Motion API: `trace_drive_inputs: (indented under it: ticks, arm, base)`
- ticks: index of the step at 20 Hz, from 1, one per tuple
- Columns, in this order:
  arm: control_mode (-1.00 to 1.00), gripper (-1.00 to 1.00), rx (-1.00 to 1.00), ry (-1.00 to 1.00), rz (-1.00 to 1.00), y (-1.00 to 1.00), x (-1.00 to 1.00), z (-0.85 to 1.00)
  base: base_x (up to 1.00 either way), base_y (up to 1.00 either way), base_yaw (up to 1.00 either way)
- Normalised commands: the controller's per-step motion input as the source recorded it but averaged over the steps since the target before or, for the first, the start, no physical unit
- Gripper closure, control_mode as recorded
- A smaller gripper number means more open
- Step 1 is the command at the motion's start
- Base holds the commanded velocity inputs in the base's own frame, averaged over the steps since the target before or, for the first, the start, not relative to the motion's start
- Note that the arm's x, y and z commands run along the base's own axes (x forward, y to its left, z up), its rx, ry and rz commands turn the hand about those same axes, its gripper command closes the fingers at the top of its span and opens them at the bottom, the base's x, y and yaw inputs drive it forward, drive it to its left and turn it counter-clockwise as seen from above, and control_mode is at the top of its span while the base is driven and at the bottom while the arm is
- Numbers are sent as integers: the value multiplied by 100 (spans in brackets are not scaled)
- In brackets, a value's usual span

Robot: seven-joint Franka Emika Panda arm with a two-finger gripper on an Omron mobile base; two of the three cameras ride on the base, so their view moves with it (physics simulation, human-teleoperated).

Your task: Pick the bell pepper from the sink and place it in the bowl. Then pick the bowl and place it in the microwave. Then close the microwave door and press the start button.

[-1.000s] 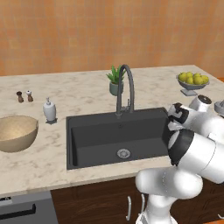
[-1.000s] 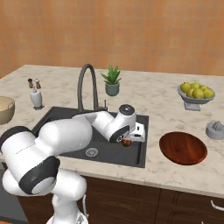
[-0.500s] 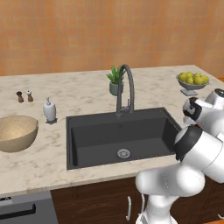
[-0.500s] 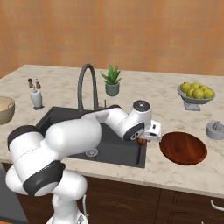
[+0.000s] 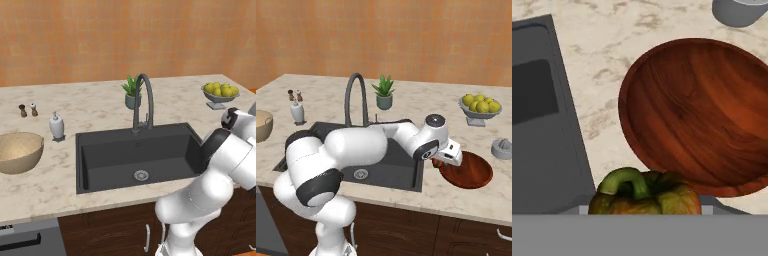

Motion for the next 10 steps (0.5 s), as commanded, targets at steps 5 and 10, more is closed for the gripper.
trace_drive_inputs:
  ticks: [5, 10]
  arm:
    - [-100, 100, 3, 0, -13, -70, 8, -5]
    - [-100, 100, 2, 0, -3, -45, 28, -19]
  base:
    - [0, 0, 0]
    - [0, 0, 0]
